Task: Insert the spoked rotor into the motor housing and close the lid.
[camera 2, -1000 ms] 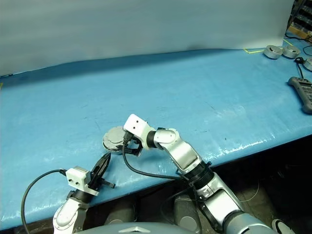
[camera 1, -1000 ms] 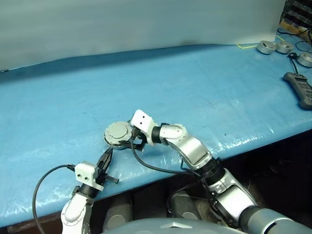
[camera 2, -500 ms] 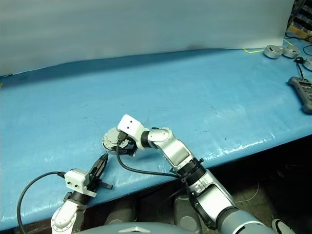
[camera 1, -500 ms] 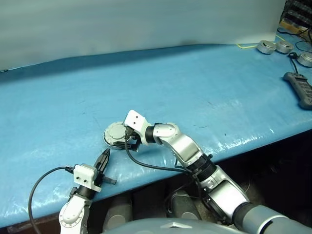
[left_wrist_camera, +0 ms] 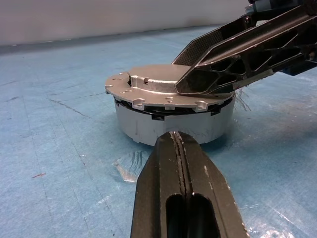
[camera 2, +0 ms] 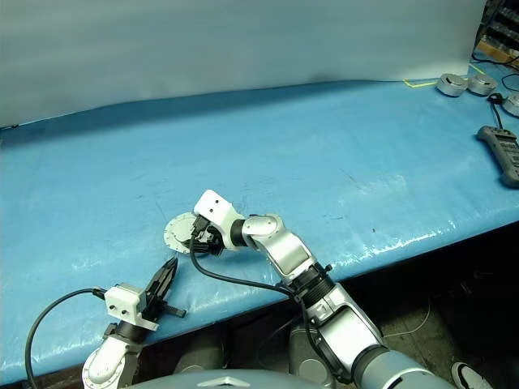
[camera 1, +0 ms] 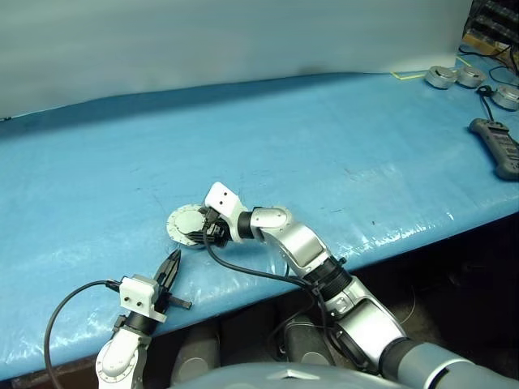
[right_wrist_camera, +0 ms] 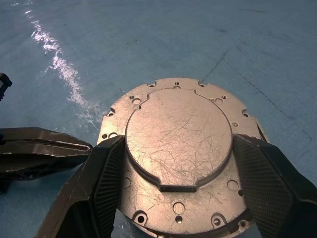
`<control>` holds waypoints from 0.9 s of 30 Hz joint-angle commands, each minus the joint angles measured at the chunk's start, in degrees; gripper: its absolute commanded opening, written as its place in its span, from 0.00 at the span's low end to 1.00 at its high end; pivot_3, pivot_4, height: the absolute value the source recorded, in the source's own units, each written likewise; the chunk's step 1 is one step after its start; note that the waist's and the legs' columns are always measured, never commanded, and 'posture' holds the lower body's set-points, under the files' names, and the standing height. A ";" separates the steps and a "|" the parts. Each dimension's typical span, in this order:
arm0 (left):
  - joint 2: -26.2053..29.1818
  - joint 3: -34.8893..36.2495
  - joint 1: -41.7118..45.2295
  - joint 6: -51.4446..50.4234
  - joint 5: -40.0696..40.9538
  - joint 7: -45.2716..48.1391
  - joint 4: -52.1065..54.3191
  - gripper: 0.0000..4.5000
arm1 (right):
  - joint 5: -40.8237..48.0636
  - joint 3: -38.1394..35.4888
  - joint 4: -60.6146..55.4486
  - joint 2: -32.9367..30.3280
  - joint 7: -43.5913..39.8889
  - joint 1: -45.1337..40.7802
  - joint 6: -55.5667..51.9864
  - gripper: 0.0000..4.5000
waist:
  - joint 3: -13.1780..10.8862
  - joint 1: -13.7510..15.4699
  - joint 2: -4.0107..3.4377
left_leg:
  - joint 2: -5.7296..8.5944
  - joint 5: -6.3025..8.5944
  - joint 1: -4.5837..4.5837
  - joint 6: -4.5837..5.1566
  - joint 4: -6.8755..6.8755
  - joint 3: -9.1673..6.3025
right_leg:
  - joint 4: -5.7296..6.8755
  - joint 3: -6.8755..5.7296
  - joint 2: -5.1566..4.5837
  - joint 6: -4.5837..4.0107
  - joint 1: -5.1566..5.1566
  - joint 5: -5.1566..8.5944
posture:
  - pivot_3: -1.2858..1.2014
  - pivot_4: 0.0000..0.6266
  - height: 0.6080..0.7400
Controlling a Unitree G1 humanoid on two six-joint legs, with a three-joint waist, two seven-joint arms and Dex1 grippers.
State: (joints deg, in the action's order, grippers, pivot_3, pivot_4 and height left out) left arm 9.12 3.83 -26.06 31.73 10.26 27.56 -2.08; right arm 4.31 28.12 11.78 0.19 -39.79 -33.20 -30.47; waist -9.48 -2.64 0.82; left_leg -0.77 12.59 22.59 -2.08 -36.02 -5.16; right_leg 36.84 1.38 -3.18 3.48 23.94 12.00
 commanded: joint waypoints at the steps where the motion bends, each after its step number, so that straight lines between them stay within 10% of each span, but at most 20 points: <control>1: 0.06 -0.20 -0.09 1.49 0.73 -0.23 0.63 0.00 | -1.37 0.52 -1.72 -0.13 0.65 0.29 2.19 0.68 | 0.00 -0.02 0.00 | 0.00 0.00 0.00 0.00 0.00 0.00 | 0.00 0.00 0.00 0.00 0.00 0.00 | 0.52 0.24 1.00; 27: 0.06 -1.13 0.22 0.72 1.10 -0.24 0.35 0.00 | -3.14 1.10 -7.13 -3.01 -0.29 -3.24 -3.42 0.68 | -0.01 -0.23 -0.01 | -0.01 0.00 0.05 0.00 0.02 0.00 | 0.00 -0.02 0.00 -0.02 0.06 0.01 | 0.52 0.24 1.00</control>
State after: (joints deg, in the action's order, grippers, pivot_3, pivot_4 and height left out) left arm 9.08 2.80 -25.66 31.76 10.69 27.53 -2.15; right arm 0.76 30.47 6.25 -3.56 -40.37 -35.11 -33.36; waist -9.48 -2.87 0.81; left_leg -0.78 12.59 22.64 -2.08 -35.99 -5.16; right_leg 36.84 1.36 -3.18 3.46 23.99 12.02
